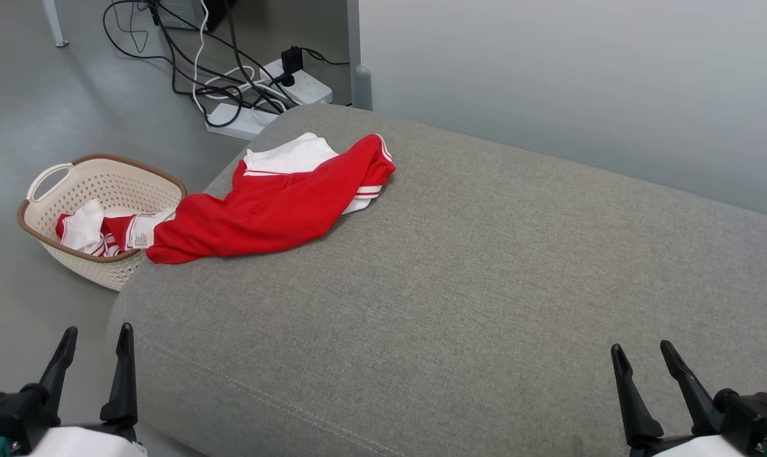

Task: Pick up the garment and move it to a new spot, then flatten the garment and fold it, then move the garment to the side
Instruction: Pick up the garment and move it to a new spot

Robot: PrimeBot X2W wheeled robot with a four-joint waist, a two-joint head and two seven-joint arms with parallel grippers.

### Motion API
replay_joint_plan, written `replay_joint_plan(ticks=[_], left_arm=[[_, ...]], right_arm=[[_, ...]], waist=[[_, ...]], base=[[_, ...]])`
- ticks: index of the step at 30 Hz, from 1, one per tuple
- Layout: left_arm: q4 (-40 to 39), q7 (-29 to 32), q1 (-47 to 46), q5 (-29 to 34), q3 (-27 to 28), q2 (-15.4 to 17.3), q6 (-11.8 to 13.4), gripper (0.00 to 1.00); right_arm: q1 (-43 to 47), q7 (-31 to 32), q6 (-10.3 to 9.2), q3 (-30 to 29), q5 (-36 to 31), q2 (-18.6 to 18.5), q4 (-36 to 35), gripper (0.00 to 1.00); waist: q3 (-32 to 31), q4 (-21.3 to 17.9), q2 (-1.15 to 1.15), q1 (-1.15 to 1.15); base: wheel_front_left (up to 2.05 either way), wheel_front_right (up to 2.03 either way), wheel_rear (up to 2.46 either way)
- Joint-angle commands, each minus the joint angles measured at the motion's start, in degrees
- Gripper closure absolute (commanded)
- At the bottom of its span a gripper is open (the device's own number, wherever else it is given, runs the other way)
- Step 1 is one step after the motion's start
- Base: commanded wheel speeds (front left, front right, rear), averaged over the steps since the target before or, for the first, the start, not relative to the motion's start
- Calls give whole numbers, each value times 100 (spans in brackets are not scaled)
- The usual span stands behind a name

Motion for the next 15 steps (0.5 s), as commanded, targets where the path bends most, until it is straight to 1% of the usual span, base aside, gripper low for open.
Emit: replay_joint_plan(ticks=[1, 5, 8, 12, 15], left_arm=[[-145, 0, -428, 86, 196, 189, -14, 0], [-180, 144, -880, 209, 180, 417, -88, 0], [-225, 338, -1481, 269, 211, 658, -207, 0], [-20, 699, -2506, 272, 223, 971, -459, 0], [470, 1015, -3311, 166, 151, 1115, -774, 0]], right_arm=[[-169, -46, 8, 121, -1, -72, -134, 0], [-204, -19, 8, 155, -10, -109, -180, 0], [-265, 26, 8, 148, -27, -171, -261, 0], [-360, 108, 8, 148, -70, -266, -346, 0], [-453, 126, 8, 176, -75, -322, -389, 0]], waist=[[20, -25, 0, 0], [128, -140, 0, 0], [283, -258, 0, 0], [514, -474, 0, 0], [697, -705, 0, 0]], base=[[0, 0, 0], [0, 0, 0], [0, 0, 0], [0, 0, 0], [0, 0, 0]])
